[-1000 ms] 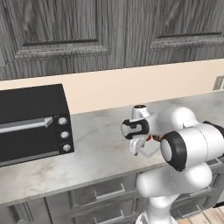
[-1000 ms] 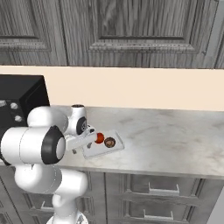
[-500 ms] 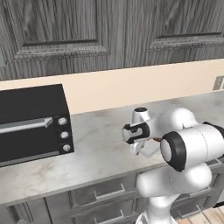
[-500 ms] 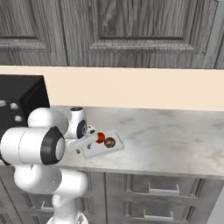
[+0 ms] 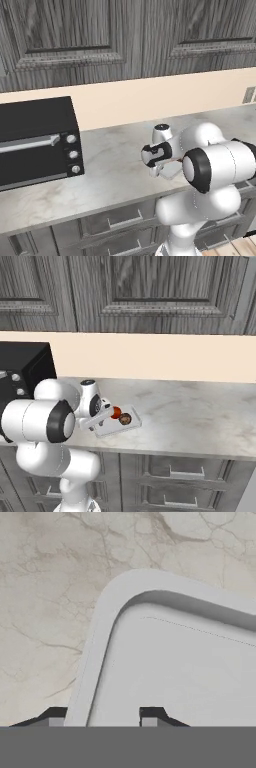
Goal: Take the tomato and potato out of the freezer and place them in the tupperware container on the counter. Then put the tupperware containing the vegetables back in the freezer.
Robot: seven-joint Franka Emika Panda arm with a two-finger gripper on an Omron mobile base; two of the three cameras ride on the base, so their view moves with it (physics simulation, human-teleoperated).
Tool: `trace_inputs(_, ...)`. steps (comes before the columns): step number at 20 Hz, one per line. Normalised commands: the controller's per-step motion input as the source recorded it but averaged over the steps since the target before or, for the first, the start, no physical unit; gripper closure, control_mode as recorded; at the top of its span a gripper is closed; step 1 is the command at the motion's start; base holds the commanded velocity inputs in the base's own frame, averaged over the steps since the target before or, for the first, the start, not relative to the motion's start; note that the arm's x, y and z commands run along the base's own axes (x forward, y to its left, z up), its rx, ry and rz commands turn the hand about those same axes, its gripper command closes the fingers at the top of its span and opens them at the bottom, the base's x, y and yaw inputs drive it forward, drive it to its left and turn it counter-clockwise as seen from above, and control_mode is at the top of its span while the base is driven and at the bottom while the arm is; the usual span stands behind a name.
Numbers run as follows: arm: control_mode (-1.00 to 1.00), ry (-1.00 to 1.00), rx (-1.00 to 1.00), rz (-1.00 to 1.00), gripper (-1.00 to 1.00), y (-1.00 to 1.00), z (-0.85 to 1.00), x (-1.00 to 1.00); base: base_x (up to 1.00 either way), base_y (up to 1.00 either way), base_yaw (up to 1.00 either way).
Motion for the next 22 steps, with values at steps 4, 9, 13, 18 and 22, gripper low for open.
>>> trace_inputs(4, -1.0, -0.06, 0.0, -0.01, 1.0, 0.15, -0.33, -0.3, 0.0, 0.0, 0.0)
trace_inputs(9, -1.0, 0.04, 0.0, -0.05, 1.0, 0.19, -0.14, -0.07, 0.0, 0.0, 0.0)
trace_inputs(13, -1.0, 0.11, 0.0, -0.05, 1.0, 0.12, -0.19, -0.04, 0.0, 0.0, 0.0)
trace_inputs(18, -1.0, 0.03, 0.0, -0.06, 1.0, 0.09, -0.17, -0.28, 0.0, 0.0, 0.0)
trace_inputs(22, -1.0, 0.0, 0.09, -0.02, 1.0, -0.1, 0.0, -0.15, 0.0, 0.0, 0.0)
